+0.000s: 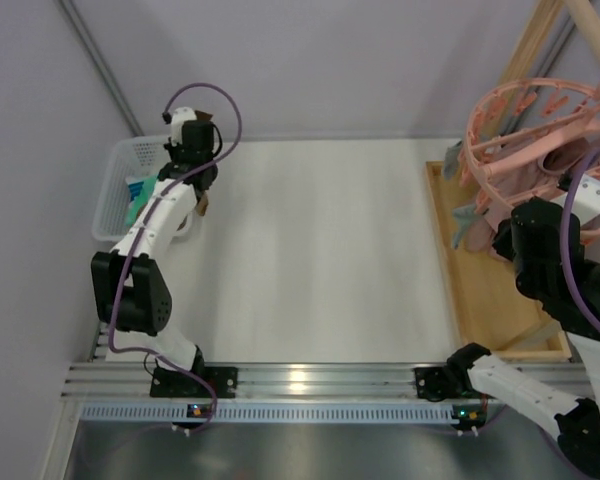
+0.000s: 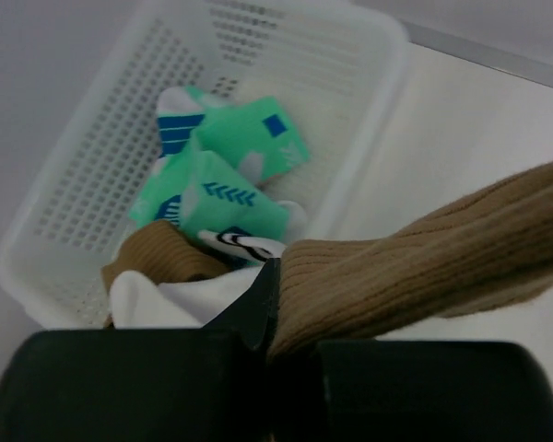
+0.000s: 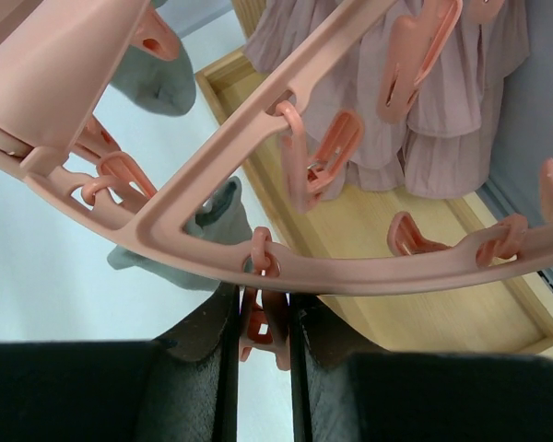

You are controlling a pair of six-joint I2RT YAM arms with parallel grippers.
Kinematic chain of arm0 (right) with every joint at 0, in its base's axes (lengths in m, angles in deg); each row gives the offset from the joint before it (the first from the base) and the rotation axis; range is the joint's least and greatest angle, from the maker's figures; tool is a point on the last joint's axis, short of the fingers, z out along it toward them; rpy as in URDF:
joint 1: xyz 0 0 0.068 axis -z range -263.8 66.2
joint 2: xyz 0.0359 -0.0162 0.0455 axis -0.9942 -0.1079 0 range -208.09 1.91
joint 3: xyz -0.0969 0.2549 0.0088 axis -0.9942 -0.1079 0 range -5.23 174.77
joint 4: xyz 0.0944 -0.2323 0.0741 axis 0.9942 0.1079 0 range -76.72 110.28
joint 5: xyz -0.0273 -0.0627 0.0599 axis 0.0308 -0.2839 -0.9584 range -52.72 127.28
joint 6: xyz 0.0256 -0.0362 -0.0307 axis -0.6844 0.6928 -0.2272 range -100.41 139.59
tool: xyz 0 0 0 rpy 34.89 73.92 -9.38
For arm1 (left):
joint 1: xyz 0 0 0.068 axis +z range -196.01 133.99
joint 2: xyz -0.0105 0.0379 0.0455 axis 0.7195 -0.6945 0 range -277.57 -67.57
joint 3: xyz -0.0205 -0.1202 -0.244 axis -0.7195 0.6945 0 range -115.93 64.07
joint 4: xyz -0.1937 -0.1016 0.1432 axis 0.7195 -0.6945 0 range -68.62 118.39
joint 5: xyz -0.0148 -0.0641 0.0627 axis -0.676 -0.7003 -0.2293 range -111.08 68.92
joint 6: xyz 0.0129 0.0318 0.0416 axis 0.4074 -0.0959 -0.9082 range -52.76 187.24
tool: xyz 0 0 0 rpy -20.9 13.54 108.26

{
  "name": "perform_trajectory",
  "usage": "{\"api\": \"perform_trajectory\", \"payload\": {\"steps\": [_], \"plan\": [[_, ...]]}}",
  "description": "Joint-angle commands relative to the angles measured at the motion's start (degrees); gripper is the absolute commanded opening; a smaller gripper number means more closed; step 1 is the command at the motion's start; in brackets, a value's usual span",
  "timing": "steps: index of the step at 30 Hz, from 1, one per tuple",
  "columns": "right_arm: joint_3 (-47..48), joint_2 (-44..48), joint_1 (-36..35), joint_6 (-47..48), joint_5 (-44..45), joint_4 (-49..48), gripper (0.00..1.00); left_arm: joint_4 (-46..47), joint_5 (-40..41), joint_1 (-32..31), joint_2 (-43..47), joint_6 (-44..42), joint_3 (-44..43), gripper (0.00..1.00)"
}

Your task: Remove the socks clipped to the hanger

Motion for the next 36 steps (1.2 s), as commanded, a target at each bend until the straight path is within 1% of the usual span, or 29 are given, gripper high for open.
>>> {"api": "perform_trajectory", "payload": {"steps": [1, 2, 4, 5, 6, 8, 9, 12, 14, 15, 16, 18, 20, 22, 23, 24, 25, 29, 30, 31, 32, 33, 36], "plan": [[-1.3, 0.8, 0.1, 1.4, -2.8, 0.8, 0.0, -1.8, 2.1, 6.5, 3.2, 5.2, -1.4, 0.0], [-1.6, 0.9, 0.1, 1.7, -2.8, 0.7, 0.0, -1.6, 4.0, 8.6, 3.5, 7.5, -1.0, 0.0], [-2.1, 0.7, 0.1, 2.0, -3.0, 0.0, 0.0, -1.0, 9.0, 9.3, 3.7, 9.3, 0.2, 0.0], [-2.2, 0.5, 0.1, 2.1, -3.3, 0.0, 0.0, -0.9, 14.3, 9.5, 3.9, 12.0, 0.7, 0.0], [-2.4, 0.5, 0.1, 2.2, -3.7, -0.2, 0.0, -0.7, 15.7, 9.5, 5.0, 12.8, 1.5, 0.0], [-2.7, 0.2, 0.1, 2.3, -3.9, -0.6, 0.0, 3.2, 17.9, 9.5, 6.6, 13.8, 4.8, 0.0], [-2.8, 0.2, 0.1, 2.5, -4.0, -0.6, 0.0, 5.1, 20.4, 9.5, 8.2, 13.7, 6.0, 0.0], [-2.7, 0.0, 0.1, 2.9, -4.1, -0.5, 0.0, 8.9, 21.4, 10.7, 10.4, 13.5, 8.2, 0.0], [-2.5, 0.1, 0.1, 3.2, -4.1, -0.4, 0.0, 9.2, 20.3, 11.7, 9.8, 14.4, 8.4, 0.0], [-2.3, 0.2, 0.0, 3.3, -4.0, -0.5, 0.0, 9.1, 19.5, 14.9, 9.6, 14.9, 8.5, 0.0], [-2.1, 0.3, 0.1, 3.5, -4.0, -0.4, 0.0, 9.3, 16.2, 16.0, 9.1, 15.3, 8.4, 0.0], [-1.8, 0.5, 0.1, 3.7, -3.9, 0.0, 0.0, 9.3, 14.3, 19.3, 7.0, 15.8, 8.2, 0.0], [-1.8, 0.5, 0.1, 3.7, -4.1, -0.1, 0.0, 9.7, 9.0, 21.1, 4.5, 15.8, 8.5, 0.0], [-2.1, 0.8, 0.1, 3.6, -4.4, -0.4, 0.0, 9.7, 4.8, 21.8, 2.1, 16.3, 9.1, 0.0], [-2.2, 0.9, 0.1, 3.4, -4.6, -0.5, 0.0, 9.7, -0.4, 22.3, 0.0, 17.3, 9.5, 0.0], [-2.2, 0.8, 0.0, 3.4, -4.9, -0.5, 0.0, 9.8, -1.9, 22.6, -1.0, 18.1, 10.1, 0.0], [-2.3, 0.9, 0.1, 3.4, -5.1, -0.5, 0.0, 9.7, -5.3, 22.6, -1.8, 19.8, 11.4, 0.0], [-2.3, 1.1, 0.1, 3.4, -5.3, -0.1, 0.0, 9.8, -11.2, 23.4, -3.0, 23.9, 14.4, 0.0], [-2.1, 1.2, 0.1, 3.5, -5.2, 0.0, 0.0, 9.8, -12.1, 23.5, -2.8, 24.7, 14.9, 0.41], [-2.1, 1.2, 0.1, 3.5, -5.2, 0.1, 0.0, 9.7, -12.3, 23.5, -1.9, 26.7, 15.9, 0.68], [-2.1, 1.2, 0.1, 3.6, -5.1, 0.2, 0.0, 9.7, -12.2, 23.4, -1.2, 27.8, 16.6, 0.88], [-2.1, 1.3, 0.1, 3.6, -5.1, 0.3, 0.0, 9.6, -11.6, 23.3, -0.1, 28.7, 17.3, 0.98], [-2.3, 1.4, 0.1, 3.4, -5.1, 0.3, 0.0, 9.6, -8.1, 22.5, 5.3, 29.2, 20.2, 0.98]]}}
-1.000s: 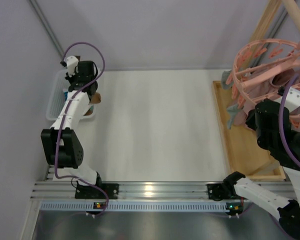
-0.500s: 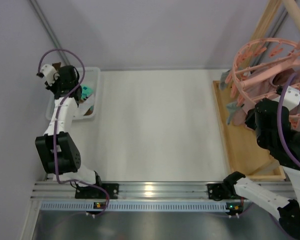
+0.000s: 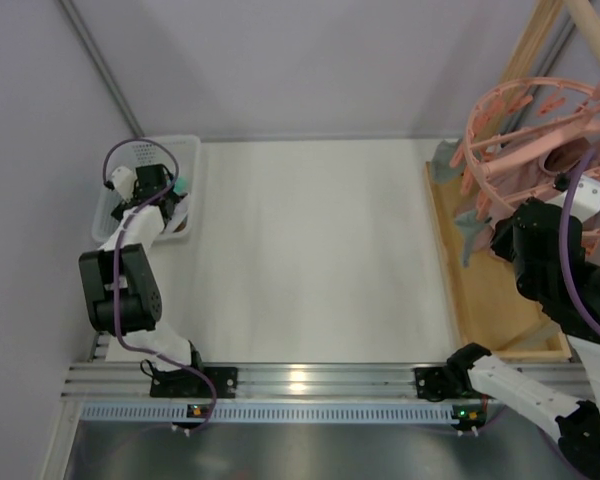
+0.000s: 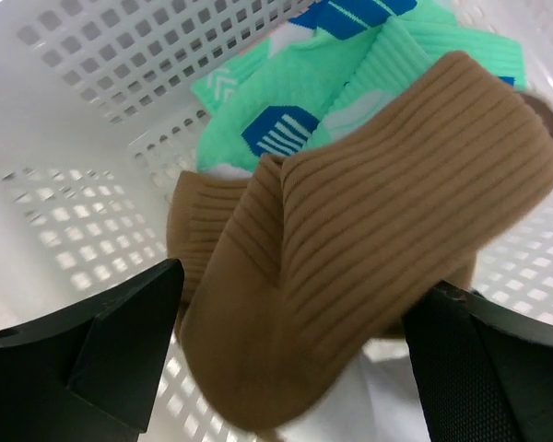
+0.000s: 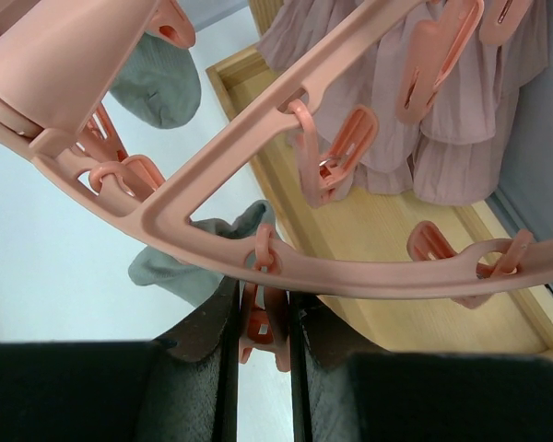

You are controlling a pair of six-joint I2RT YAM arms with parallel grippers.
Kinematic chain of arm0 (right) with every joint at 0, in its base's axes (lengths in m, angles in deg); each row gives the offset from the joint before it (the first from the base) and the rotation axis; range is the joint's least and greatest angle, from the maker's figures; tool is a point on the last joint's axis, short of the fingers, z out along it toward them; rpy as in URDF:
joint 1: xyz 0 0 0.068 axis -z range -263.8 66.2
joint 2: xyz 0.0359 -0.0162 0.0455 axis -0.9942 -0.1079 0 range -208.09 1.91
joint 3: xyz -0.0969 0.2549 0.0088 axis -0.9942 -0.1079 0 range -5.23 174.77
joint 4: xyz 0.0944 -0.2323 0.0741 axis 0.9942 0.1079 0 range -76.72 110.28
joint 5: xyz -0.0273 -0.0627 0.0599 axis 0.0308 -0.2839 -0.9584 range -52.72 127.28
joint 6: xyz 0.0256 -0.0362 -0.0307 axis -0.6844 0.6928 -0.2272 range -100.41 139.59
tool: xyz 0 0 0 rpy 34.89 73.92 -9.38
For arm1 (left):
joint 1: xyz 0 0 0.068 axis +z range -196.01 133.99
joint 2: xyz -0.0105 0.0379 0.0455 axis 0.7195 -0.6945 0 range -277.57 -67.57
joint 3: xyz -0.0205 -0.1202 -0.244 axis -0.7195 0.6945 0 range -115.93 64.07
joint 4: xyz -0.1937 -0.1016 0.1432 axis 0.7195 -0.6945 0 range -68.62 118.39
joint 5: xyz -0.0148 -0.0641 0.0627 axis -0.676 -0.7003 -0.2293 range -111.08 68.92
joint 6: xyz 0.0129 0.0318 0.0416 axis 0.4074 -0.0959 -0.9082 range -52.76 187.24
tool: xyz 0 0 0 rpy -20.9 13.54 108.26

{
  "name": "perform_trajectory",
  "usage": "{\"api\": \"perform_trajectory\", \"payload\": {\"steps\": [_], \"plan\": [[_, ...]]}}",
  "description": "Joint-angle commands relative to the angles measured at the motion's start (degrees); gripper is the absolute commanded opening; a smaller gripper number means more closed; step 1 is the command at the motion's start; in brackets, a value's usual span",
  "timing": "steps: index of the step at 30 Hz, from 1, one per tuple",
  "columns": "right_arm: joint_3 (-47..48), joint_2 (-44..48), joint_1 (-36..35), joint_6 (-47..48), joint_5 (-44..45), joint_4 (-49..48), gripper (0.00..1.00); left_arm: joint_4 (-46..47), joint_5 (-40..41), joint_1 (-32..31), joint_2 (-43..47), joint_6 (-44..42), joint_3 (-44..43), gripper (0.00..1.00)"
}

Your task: Remove the socks clipped to the hanger

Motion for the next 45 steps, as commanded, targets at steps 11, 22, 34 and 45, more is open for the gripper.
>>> {"api": "perform_trajectory", "payload": {"steps": [11, 22, 34, 45], "plan": [[-1.1, 0.7, 0.1, -0.2, -4.0, 3.4, 0.0, 1.5, 14.5, -18.7, 26.7, -0.1, 8.3, 0.98], [0.1, 3.3, 0.1, -0.4, -4.8, 7.0, 0.0, 29.9, -3.9, -62.5, 16.9, -14.9, 5.3, 0.98], [2.1, 4.9, 0.1, -0.5, -5.8, 9.3, 0.01, 61.1, -39.0, -74.0, -3.0, -17.1, -3.4, 0.98], [2.2, 4.7, 0.1, -1.2, -5.8, 9.4, 0.04, 61.1, -41.6, -78.0, -16.5, -17.4, -19.1, 0.99]]}}
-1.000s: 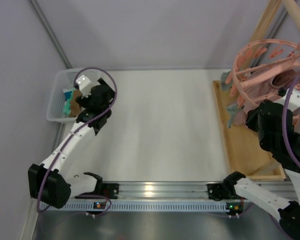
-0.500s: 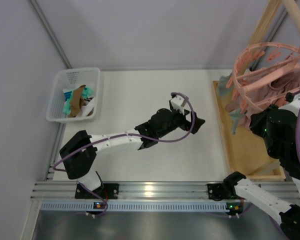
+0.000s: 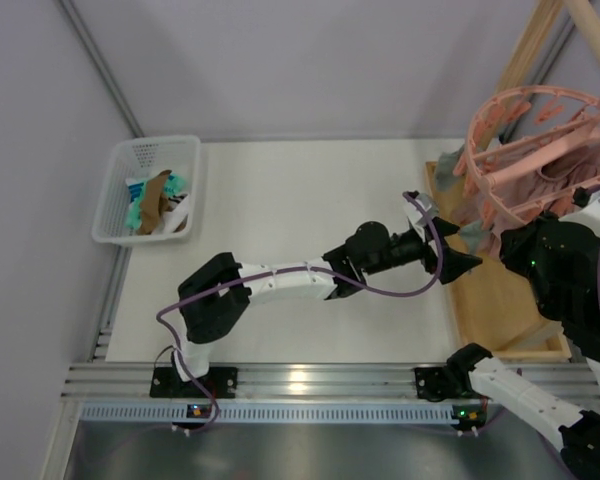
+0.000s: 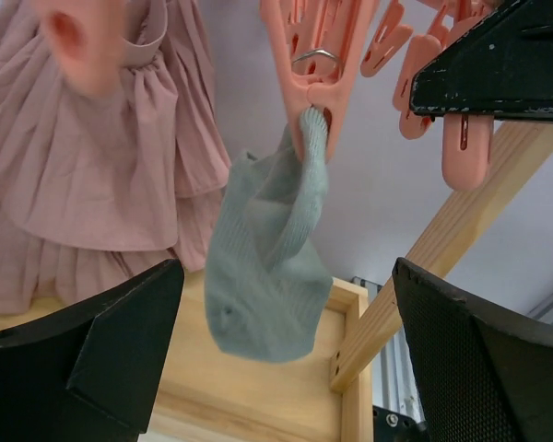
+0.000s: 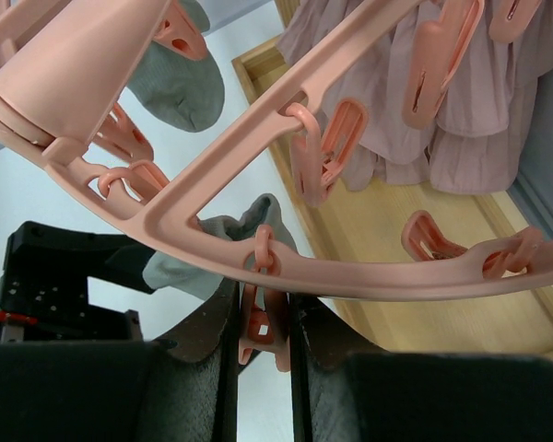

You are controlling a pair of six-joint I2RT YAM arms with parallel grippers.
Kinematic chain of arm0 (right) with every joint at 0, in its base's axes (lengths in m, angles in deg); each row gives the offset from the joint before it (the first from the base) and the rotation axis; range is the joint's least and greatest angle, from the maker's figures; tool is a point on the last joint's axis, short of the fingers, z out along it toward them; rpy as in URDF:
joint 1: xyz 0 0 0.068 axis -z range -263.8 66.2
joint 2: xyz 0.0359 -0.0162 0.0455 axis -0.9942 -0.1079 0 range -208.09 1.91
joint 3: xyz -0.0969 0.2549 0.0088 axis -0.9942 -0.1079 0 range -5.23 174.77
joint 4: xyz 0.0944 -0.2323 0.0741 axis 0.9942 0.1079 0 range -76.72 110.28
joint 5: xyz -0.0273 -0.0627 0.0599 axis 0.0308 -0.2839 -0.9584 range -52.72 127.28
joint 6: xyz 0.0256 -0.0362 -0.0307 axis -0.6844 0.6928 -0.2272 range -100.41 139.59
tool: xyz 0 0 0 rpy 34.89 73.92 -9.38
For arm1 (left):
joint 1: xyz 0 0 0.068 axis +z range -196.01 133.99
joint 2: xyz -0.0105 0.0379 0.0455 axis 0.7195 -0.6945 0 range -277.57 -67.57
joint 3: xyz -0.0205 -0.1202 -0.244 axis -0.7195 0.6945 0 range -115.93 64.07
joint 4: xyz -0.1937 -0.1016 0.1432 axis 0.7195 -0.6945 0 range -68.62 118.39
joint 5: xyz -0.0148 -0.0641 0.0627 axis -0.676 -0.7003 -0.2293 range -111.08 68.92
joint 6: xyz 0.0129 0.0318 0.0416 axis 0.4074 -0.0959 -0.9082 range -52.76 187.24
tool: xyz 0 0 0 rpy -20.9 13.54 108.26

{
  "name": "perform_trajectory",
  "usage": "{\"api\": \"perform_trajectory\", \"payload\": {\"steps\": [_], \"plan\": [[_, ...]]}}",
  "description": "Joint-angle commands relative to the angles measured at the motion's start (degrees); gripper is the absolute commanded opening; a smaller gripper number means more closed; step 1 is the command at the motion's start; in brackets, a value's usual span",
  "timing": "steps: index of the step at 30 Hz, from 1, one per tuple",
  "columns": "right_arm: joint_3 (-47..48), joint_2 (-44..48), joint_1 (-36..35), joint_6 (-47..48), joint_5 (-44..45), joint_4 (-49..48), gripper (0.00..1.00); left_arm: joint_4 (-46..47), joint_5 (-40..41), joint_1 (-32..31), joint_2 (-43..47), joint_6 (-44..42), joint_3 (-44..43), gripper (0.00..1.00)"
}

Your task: Remove the socks clipped to the hanger

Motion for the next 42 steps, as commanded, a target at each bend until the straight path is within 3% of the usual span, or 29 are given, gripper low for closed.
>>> {"api": "perform_trajectory", "payload": {"steps": [1, 6, 7, 10, 11, 12, 13, 14, 16, 17, 20, 26, 30, 36, 42], "plan": [[1.3, 0.0, 0.1, -0.6, -1.9, 7.4, 0.04, 4.6, -1.7, -0.9, -3.6, -0.6, -5.2, 0.98], [1.7, 0.0, 0.1, -0.9, -2.7, 7.7, 0.1, 4.5, -1.1, -1.6, -7.8, -1.8, -9.4, 0.98], [1.8, 0.2, 0.1, -1.0, -2.7, 7.8, 0.13, 4.4, -0.4, -1.7, -8.1, -2.5, -9.6, 0.93], [2.4, 0.3, 0.1, -1.0, -2.4, 8.3, 0.26, 1.5, 5.1, -2.9, -8.5, -9.8, -10.8, 0.69], [2.6, 0.3, 0.0, -0.9, -2.4, 8.4, 0.3, 0.5, 7.7, -3.6, -8.7, -12.8, -11.5, 0.52], [2.6, 0.3, 0.1, -0.8, -2.4, 8.5, 0.34, -1.1, 11.3, -5.1, -9.1, -18.1, -12.0, 0.44], [2.7, 0.1, 0.0, -0.6, -2.7, 8.6, 0.46, -1.6, 14.1, -5.8, -9.4, -19.9, -12.5, 0.38], [2.9, -0.2, 0.1, -0.6, -3.2, 8.7, 0.52, -2.1, 15.7, -6.0, -9.7, -20.4, -13.2, 0.18], [3.2, -1.1, 0.1, -1.0, -3.2, 9.8, 0.77, -2.3, 21.4, -6.6, -10.2, -23.4, -13.5, 0.0], [3.6, -1.2, 0.1, -1.0, -3.2, 10.0, 0.88, -2.3, 23.3, -6.7, -10.2, -24.5, -13.6, 0.0], [4.7, -1.5, 0.0, -1.2, -3.1, 11.6, 1.0, -2.2, 33.9, -8.8, -11.3, -33.0, -15.6, 0.0], [9.0, -1.0, 0.1, -1.4, -6.6, 12.9, 1.0, -2.2, 55.0, -13.7, -18.3, -46.7, -24.4, 0.0], [12.1, -1.6, 0.1, -1.7, -13.4, 12.8, 0.99, -2.1, 62.3, -14.6, -22.4, -52.8, -29.3, 0.0], [13.9, -1.9, 0.1, -0.2, -24.7, 10.6, 0.98, -2.0, 67.9, -15.7, -26.9, -57.8, -34.5, 0.0], [19.9, -3.3, 0.0, 0.2, -28.0, 10.2, 0.99, -0.1, 69.4, -15.8, -27.6, -60.5, -33.6, 0.0]]}}
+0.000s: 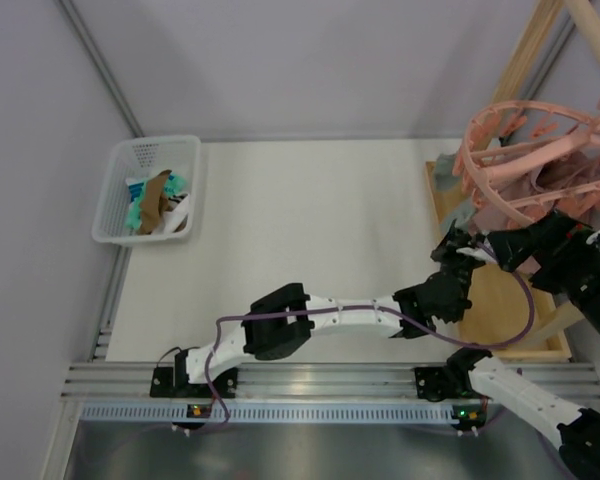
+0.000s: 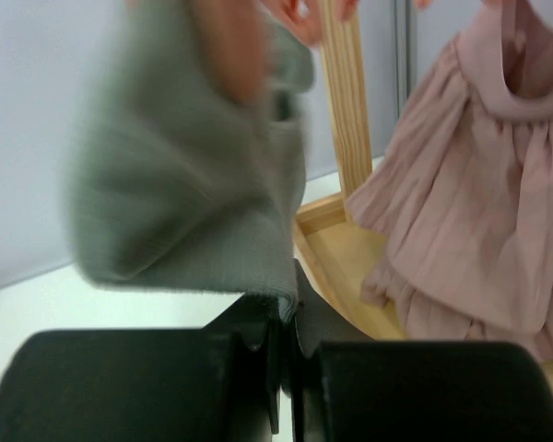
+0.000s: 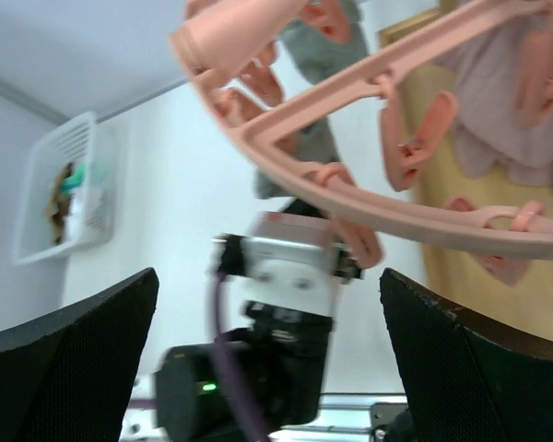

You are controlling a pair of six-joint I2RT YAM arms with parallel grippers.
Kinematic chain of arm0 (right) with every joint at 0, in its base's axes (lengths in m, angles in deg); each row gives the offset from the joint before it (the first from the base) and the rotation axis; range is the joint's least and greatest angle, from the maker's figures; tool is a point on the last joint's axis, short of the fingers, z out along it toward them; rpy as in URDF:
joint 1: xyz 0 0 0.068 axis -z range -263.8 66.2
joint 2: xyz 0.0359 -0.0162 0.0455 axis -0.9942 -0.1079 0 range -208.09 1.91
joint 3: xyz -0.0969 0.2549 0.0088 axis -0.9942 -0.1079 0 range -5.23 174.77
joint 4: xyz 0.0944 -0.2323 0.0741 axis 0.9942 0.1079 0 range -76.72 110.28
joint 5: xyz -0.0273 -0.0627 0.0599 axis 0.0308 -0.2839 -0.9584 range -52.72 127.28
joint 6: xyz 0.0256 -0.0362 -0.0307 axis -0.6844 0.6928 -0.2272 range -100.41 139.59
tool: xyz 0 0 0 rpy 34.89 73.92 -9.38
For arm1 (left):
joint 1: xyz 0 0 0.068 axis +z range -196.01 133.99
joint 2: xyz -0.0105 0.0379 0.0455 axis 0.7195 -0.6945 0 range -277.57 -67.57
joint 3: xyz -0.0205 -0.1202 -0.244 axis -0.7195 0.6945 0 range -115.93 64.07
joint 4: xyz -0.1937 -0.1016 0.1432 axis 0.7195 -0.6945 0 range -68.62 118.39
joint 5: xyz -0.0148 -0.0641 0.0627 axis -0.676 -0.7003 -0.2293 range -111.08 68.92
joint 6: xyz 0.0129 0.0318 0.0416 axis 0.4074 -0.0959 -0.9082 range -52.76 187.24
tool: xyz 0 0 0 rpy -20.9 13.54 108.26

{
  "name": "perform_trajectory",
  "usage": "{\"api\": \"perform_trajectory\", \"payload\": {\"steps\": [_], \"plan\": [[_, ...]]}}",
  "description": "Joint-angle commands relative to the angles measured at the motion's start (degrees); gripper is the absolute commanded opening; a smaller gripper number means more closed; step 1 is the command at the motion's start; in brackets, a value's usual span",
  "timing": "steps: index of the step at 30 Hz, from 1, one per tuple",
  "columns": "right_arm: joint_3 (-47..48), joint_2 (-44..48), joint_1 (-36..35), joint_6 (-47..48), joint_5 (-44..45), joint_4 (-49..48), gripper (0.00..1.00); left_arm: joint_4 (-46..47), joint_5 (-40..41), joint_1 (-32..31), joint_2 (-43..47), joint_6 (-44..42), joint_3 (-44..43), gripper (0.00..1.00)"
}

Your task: Remove the socks clipped to the hanger

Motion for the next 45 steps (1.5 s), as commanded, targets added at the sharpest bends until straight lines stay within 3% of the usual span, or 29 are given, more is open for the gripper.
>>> {"api": "perform_trajectory", "payload": {"steps": [1, 5, 11, 17, 24, 40, 45], "plan": [[3.3, -2.3, -0.5, -0.5, -13.8, 1.5, 0.99, -4.3, -0.2, -1.8, -2.6, -7.9, 1.7, 0.0], [2.7, -3.8, -0.5, -1.1, -18.8, -2.0, 1.0, -0.9, 0.2, -2.0, -2.2, -9.8, 4.2, 0.0], [1.7, -5.7, -0.5, -1.9, -13.2, -2.9, 0.99, 3.7, 1.4, -2.7, -2.6, -14.2, 5.7, 0.0], [-1.6, -6.0, -0.5, -1.9, -5.4, -2.8, 0.79, 3.6, 2.3, -3.6, -2.9, -15.4, 5.1, 0.0], [-5.6, -6.4, -0.5, -1.3, 3.6, -4.1, 0.68, 3.6, 4.3, -3.7, -5.3, -17.7, 1.8, 0.0], [-7.5, -11.7, -0.5, 1.3, 14.2, -7.3, 0.65, 3.6, 4.6, -4.4, -4.8, -19.0, 1.6, 0.0], [-7.4, -13.2, -0.5, 0.7, 19.0, -6.5, 0.59, 3.6, 4.8, -4.7, -4.9, -19.1, 1.3, 0.0]]}}
